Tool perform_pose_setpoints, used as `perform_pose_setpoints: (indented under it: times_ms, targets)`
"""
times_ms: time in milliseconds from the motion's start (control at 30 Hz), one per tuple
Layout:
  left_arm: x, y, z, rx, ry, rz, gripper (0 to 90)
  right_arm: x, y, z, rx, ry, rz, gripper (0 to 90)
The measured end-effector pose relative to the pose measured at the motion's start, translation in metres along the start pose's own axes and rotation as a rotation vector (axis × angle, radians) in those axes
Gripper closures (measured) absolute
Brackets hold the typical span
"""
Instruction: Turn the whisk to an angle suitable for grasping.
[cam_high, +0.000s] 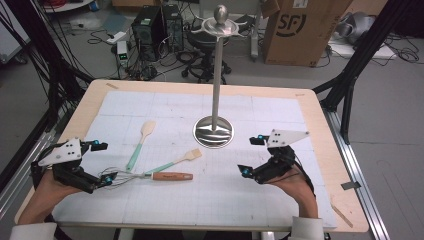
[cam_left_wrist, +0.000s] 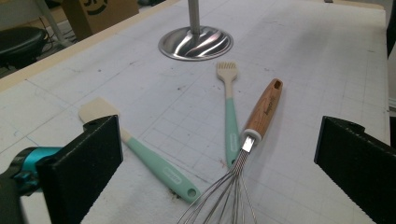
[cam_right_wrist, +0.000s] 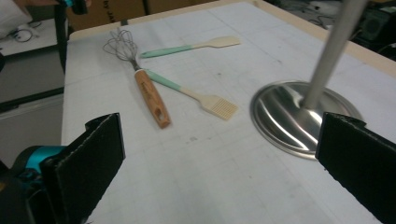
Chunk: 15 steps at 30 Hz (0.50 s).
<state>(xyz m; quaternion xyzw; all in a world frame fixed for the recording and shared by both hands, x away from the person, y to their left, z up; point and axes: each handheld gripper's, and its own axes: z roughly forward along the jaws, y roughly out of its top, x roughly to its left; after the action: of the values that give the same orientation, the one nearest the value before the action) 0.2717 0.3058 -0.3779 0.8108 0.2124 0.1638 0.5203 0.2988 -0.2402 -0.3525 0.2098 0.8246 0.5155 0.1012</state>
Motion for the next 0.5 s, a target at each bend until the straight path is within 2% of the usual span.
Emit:
perform_pose_setpoints:
  times_ms: [167,267,500]
  targets:
    - [0.001,0.0,0.001,0.004,-0.002,-0.003,1.7,-0.004,-0.006,-0.02,-0.043,-0.03,0.014,0.2]
    - [0.0,0.0,0.001,0.002,-0.002,0.0,1.7,-0.005,-0.012,-0.027,-0.06,-0.027,0.024,0.3]
    - [-0.003,0.001,0.002,0.01,-0.007,0.008,1.6,-0.01,-0.023,-0.039,-0.071,-0.043,0.055,0.2]
